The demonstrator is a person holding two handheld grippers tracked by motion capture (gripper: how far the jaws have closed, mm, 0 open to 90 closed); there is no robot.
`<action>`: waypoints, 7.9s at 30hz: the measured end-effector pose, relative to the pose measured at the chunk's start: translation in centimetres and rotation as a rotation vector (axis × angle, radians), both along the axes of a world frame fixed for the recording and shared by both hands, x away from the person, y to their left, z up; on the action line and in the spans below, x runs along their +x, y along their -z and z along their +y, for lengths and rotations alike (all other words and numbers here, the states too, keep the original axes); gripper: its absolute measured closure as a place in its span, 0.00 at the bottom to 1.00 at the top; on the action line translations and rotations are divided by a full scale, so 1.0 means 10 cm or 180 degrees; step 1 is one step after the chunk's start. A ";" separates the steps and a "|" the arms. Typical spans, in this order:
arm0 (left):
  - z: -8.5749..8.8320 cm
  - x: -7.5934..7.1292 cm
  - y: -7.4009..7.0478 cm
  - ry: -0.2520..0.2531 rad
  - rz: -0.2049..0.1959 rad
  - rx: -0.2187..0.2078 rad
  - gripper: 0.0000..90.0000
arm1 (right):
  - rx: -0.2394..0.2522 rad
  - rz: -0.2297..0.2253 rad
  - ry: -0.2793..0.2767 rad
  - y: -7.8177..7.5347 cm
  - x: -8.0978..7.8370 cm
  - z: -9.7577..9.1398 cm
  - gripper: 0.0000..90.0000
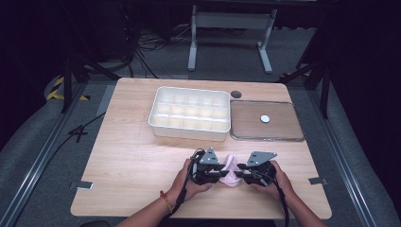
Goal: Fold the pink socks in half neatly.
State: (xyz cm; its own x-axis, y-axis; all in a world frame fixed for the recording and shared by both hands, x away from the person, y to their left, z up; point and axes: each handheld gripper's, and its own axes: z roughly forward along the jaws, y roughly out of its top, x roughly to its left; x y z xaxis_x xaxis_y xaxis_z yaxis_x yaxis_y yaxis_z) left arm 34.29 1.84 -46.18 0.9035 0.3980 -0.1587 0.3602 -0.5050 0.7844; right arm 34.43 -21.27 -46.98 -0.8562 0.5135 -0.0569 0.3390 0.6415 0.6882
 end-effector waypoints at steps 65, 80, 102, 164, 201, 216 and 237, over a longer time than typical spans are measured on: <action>0.17 -0.16 -0.07 0.0051 0.0081 0.0221 0.74 | -0.0016 -0.0051 0.0050 0.01 0.02 -0.09 0.94; -0.14 -0.09 0.05 0.0190 0.0018 0.0183 0.93 | -0.0017 -0.0068 0.0008 0.01 0.01 -0.07 0.94; -0.19 -0.13 0.11 0.0238 -0.0083 0.0236 0.88 | 0.0484 -0.0034 0.0141 -0.12 0.09 0.04 0.71; -0.19 -0.18 0.16 0.0551 -0.0369 0.0480 0.86 | 0.0188 -0.0211 -0.0068 -0.05 -0.02 -0.01 0.99; -0.19 -0.18 0.18 0.0524 -0.0351 0.0434 0.86 | 0.0059 -0.0241 0.0402 -0.03 0.14 -0.18 0.96; -0.18 -0.19 0.18 0.0482 -0.0329 0.0381 0.84 | 0.0611 -0.0027 0.0225 -0.18 0.07 -0.12 0.55; 0.87 -0.28 -0.12 0.0059 -0.0436 0.0879 0.26 | 0.0571 0.0101 0.0418 -0.18 0.09 -0.11 0.38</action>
State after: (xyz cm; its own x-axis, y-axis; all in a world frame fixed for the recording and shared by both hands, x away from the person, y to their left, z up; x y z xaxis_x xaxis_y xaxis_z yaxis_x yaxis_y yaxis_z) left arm 31.48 10.56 -45.00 0.9165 0.3925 0.0770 0.2495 -0.7114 0.6571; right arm 35.33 -22.34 -45.18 -0.7812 0.6203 0.0712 0.4349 0.4587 0.7749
